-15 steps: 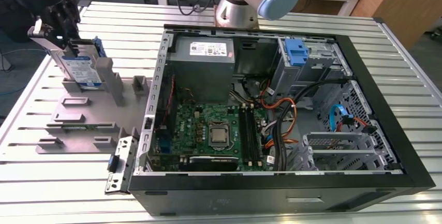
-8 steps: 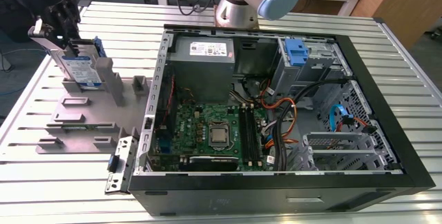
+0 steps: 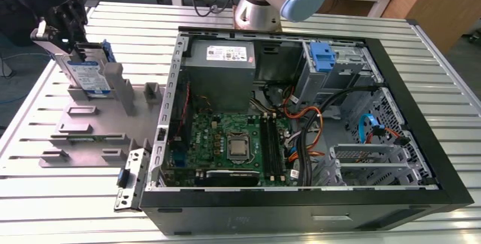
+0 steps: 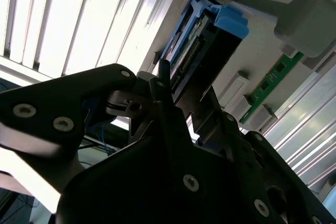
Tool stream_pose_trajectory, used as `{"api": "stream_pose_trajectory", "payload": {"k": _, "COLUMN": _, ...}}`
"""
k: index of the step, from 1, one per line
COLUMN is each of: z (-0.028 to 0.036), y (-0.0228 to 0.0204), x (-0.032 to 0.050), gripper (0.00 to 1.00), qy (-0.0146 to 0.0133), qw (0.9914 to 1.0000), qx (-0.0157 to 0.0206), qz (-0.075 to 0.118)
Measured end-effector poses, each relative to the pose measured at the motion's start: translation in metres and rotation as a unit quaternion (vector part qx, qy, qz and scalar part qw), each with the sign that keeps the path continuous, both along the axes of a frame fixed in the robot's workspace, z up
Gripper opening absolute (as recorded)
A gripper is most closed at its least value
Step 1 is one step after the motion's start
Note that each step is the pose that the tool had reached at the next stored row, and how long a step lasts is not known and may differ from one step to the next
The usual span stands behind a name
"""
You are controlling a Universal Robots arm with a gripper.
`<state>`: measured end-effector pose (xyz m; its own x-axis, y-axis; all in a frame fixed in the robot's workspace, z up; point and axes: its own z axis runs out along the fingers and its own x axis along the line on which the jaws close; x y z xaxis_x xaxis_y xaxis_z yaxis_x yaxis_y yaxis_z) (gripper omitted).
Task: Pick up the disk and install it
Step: 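Pick up the disk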
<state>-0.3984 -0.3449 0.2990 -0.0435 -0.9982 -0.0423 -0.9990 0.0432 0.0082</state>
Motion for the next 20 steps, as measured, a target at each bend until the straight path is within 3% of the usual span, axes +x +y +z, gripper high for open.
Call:
{"api": "stream_pose_trajectory", "payload": {"k": 3, "z": 0.0, "y": 0.0, "x": 0.0, "gripper": 0.41, "qy": 0.0, "qw": 1.0, "qx": -0.0001, "qz": 0.0}}
{"api": "stream_pose_trajectory", "payload": {"k": 4, "z": 0.0001, "y": 0.0, "x": 0.0, "gripper": 0.35, "qy": 0.0001, "qw": 1.0, "qx": -0.0001, "qz": 0.0}}
{"api": "stream_pose_trajectory", "payload": {"k": 20, "z": 0.0, "y": 0.0001, "x": 0.0002, "gripper": 0.35, "qy": 0.0, "qw": 1.0, "qx": 0.0, "qz": 0.0}}
